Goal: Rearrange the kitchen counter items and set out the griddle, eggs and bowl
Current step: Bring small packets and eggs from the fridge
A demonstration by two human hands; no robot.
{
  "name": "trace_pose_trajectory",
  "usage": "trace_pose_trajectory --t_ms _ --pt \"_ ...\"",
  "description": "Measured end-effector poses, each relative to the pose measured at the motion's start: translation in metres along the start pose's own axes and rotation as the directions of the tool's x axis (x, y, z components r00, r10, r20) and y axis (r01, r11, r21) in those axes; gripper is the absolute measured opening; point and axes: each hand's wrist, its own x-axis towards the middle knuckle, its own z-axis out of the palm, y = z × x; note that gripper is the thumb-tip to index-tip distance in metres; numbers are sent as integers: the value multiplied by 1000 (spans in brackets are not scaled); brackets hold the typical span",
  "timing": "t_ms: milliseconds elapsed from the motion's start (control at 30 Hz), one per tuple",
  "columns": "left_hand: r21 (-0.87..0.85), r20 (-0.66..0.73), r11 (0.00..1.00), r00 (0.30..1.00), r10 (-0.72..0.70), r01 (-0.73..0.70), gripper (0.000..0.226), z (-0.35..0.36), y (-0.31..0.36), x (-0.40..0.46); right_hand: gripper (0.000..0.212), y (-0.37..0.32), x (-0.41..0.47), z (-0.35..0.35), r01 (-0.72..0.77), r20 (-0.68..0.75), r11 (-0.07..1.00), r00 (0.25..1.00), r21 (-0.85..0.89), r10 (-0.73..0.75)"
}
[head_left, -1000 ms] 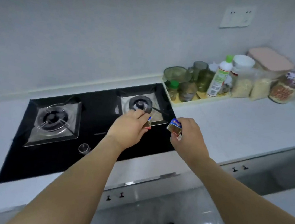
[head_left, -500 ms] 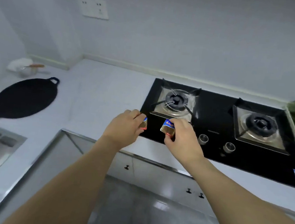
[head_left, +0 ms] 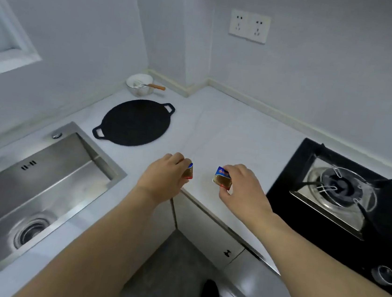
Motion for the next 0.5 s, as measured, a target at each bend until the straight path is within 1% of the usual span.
trace_pose_trajectory --t_ms 100,200,367,433,500 --pt "15 -14 999 999 -51 51 43 -10 -19 21 39 -5 42 0 55 -12 998 998 21 -55" --pt "-1 -30 990 990 -138 138 44 -22 -44 41 40 -17 88 -3 121 -10 992 993 26 -121" --pt "-69 -50 954 954 -295 291 50 -35 -92 63 42 -40 152 -2 179 43 984 983 17 -180" --pt "-92 -51 933 935 -352 347 51 -37 -121 81 42 -50 187 4 190 64 982 980 15 -191" --pt "-103 -40 922 925 -378 372 50 -41 -141 97 40 -57 211 7 202 83 979 976 1 -201"
